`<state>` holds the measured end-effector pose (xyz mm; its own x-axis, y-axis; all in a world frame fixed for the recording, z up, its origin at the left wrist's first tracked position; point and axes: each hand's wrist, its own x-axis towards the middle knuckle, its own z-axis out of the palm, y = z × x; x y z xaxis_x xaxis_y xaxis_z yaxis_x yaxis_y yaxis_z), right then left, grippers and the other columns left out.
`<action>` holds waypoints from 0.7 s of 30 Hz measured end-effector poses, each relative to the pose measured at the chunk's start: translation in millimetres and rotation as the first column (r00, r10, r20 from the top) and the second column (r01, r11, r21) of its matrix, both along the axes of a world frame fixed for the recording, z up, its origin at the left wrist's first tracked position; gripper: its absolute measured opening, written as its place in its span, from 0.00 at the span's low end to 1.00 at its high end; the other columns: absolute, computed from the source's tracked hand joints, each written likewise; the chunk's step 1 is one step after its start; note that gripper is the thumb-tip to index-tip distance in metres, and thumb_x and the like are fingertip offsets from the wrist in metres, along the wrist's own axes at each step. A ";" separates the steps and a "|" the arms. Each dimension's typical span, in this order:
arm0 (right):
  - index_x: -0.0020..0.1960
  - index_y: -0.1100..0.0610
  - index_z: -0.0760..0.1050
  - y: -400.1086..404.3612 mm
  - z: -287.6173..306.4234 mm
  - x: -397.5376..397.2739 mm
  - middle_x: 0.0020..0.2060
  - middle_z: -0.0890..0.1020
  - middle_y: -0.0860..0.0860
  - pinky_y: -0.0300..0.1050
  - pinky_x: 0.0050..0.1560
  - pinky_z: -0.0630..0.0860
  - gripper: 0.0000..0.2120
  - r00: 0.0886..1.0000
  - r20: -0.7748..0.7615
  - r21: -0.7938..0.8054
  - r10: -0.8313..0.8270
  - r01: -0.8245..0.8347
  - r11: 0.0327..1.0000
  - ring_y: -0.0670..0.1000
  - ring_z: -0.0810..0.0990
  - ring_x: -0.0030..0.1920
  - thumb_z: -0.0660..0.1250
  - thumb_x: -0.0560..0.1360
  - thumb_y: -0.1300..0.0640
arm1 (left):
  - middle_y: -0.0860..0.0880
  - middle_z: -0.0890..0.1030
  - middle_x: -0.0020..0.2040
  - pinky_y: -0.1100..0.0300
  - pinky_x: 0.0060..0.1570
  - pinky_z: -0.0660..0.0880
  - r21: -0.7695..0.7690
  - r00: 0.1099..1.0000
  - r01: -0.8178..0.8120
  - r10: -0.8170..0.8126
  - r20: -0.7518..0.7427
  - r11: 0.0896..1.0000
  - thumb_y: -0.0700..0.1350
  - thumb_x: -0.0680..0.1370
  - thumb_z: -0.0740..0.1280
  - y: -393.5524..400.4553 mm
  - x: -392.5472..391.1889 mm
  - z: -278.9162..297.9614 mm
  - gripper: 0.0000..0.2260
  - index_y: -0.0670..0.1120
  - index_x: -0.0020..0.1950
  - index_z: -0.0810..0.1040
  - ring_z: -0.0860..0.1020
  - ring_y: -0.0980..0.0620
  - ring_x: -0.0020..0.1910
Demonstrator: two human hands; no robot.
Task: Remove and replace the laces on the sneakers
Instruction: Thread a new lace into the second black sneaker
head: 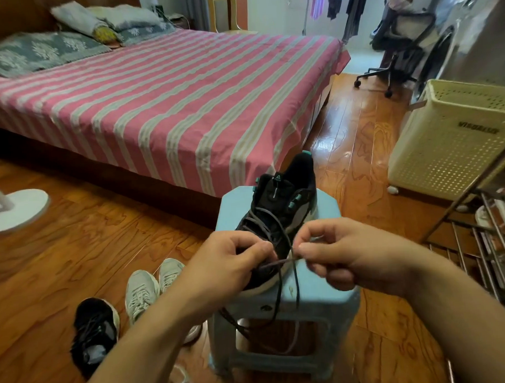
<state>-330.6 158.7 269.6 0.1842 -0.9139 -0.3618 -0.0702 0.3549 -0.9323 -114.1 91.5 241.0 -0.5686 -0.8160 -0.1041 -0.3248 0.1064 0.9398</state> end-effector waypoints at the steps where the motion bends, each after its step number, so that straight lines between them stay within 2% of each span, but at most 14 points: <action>1: 0.50 0.61 0.78 2.0 1.9 -7.6 0.33 0.75 0.56 0.36 0.26 0.65 0.10 0.985 0.172 0.016 -0.020 0.017 1.000 0.45 0.68 0.24 0.74 0.74 0.56 | 0.55 0.75 0.27 0.64 0.30 0.65 0.011 0.999 -0.035 0.035 0.005 0.999 0.48 0.82 0.68 -0.1 2.5 -0.7 0.12 0.46 0.43 0.86 0.69 0.60 0.26; 3: 0.54 0.63 0.82 2.5 2.9 -17.6 0.40 0.81 0.57 0.37 0.32 0.76 0.18 0.864 0.499 -0.015 -0.065 0.084 0.996 0.46 0.79 0.31 0.80 0.68 0.56 | 0.54 0.72 0.26 0.61 0.29 0.63 0.071 0.999 -0.051 0.050 0.019 0.996 0.48 0.82 0.68 5.2 2.2 -2.7 0.11 0.47 0.44 0.86 0.67 0.56 0.26; 4: 0.57 0.63 0.82 1.3 3.5 -16.7 0.45 0.83 0.57 0.39 0.37 0.80 0.20 0.807 0.585 -0.041 -0.078 0.125 0.991 0.48 0.83 0.38 0.80 0.68 0.56 | 0.53 0.73 0.27 0.61 0.29 0.63 0.112 0.999 -0.040 0.039 0.010 0.993 0.47 0.82 0.67 8.5 0.0 -3.7 0.11 0.48 0.44 0.86 0.67 0.54 0.27; 5: 0.58 0.63 0.82 -0.9 3.6 -13.3 0.47 0.84 0.57 0.39 0.40 0.81 0.19 0.780 0.617 -0.052 -0.105 0.173 0.984 0.50 0.85 0.42 0.77 0.70 0.57 | 0.52 0.75 0.29 0.61 0.29 0.65 0.150 0.999 -0.035 0.037 -0.014 0.988 0.46 0.83 0.66 11.8 -2.8 -3.2 0.11 0.48 0.46 0.86 0.69 0.54 0.28; 6: 0.55 0.63 0.83 -4.4 2.1 -8.3 0.45 0.84 0.57 0.37 0.38 0.81 0.15 0.785 0.598 -0.038 -0.164 0.233 0.972 0.50 0.84 0.40 0.74 0.72 0.57 | 0.51 0.77 0.31 0.61 0.31 0.69 0.187 0.998 -0.040 0.050 -0.050 0.982 0.45 0.84 0.65 14.2 -6.1 -2.5 0.11 0.48 0.48 0.87 0.73 0.54 0.29; 8: 0.47 0.62 0.83 -11.3 -1.4 4.9 0.35 0.79 0.55 0.33 0.28 0.74 0.09 0.848 0.444 0.005 -0.290 0.321 0.947 0.46 0.77 0.30 0.69 0.72 0.58 | 0.49 0.84 0.38 0.61 0.41 0.78 0.234 0.983 -0.101 0.133 -0.127 0.967 0.43 0.85 0.63 14.7 -11.5 -0.4 0.11 0.49 0.53 0.86 0.83 0.54 0.38; 9: 0.47 0.62 0.83 -13.6 -4.4 11.0 0.33 0.76 0.53 0.32 0.27 0.71 0.09 0.891 0.347 0.006 -0.292 0.310 0.951 0.45 0.73 0.28 0.68 0.73 0.58 | 0.48 0.86 0.42 0.60 0.46 0.81 0.235 0.966 -0.152 0.194 -0.168 0.960 0.42 0.85 0.63 13.0 -14.0 0.4 0.11 0.49 0.55 0.85 0.85 0.53 0.44; 11: 0.49 0.62 0.84 -14.6 -13.1 19.3 0.35 0.77 0.53 0.34 0.30 0.70 0.08 0.958 0.161 -0.008 -0.239 0.243 0.970 0.45 0.71 0.32 0.68 0.76 0.59 | 0.45 0.87 0.47 0.58 0.49 0.83 0.270 0.917 -0.225 0.297 -0.267 0.936 0.37 0.84 0.62 8.2 -17.2 2.0 0.12 0.46 0.56 0.85 0.86 0.50 0.49; 13: 0.50 0.62 0.85 -13.3 -18.6 21.7 0.37 0.81 0.52 0.37 0.35 0.73 0.09 0.974 0.036 -0.045 -0.224 0.226 0.973 0.47 0.75 0.36 0.67 0.79 0.60 | 0.43 0.87 0.48 0.59 0.48 0.83 0.292 0.893 -0.247 0.334 -0.302 0.924 0.34 0.83 0.59 5.0 -17.9 4.6 0.15 0.44 0.56 0.85 0.86 0.49 0.49; 16: 0.49 0.63 0.84 -11.9 -14.9 20.9 0.36 0.82 0.52 0.40 0.37 0.75 0.09 0.961 -0.065 -0.074 -0.267 0.262 0.962 0.50 0.79 0.38 0.66 0.81 0.60 | 0.46 0.87 0.47 0.54 0.52 0.83 0.184 0.915 -0.272 0.313 -0.255 0.944 0.40 0.81 0.61 5.0 -14.8 3.8 0.15 0.47 0.52 0.88 0.85 0.50 0.49; 18: 0.47 0.63 0.82 -11.7 -11.7 18.3 0.36 0.82 0.54 0.44 0.40 0.77 0.11 0.940 -0.186 -0.091 -0.286 0.273 0.958 0.50 0.81 0.39 0.64 0.82 0.59 | 0.46 0.87 0.44 0.51 0.53 0.82 0.156 0.883 -0.348 0.379 -0.276 0.924 0.41 0.81 0.62 2.7 -9.9 3.7 0.14 0.48 0.49 0.88 0.85 0.50 0.47; 19: 0.47 0.62 0.81 -12.8 -12.3 15.9 0.38 0.83 0.55 0.47 0.43 0.78 0.12 0.906 -0.291 -0.129 -0.307 0.281 0.951 0.51 0.81 0.40 0.62 0.82 0.58 | 0.48 0.87 0.44 0.53 0.49 0.82 0.093 0.859 -0.433 0.442 -0.260 0.896 0.40 0.81 0.63 -3.5 -5.8 0.1 0.14 0.49 0.49 0.88 0.85 0.53 0.44; 21: 0.45 0.59 0.81 -18.5 -17.2 11.3 0.41 0.84 0.56 0.53 0.48 0.79 0.14 0.773 -0.482 -0.274 -0.412 0.314 0.909 0.54 0.82 0.44 0.61 0.83 0.55 | 0.54 0.87 0.48 0.56 0.44 0.81 -0.132 0.853 -0.521 0.513 -0.094 0.843 0.40 0.81 0.65 -21.9 1.7 -10.4 0.13 0.52 0.55 0.87 0.82 0.59 0.40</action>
<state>-319.3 140.3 252.4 -0.3439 -0.9287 -0.1390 -0.4565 0.2947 -0.8395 -112.5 69.7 230.5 -0.0611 -0.9964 0.0584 -0.3213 0.0751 0.9440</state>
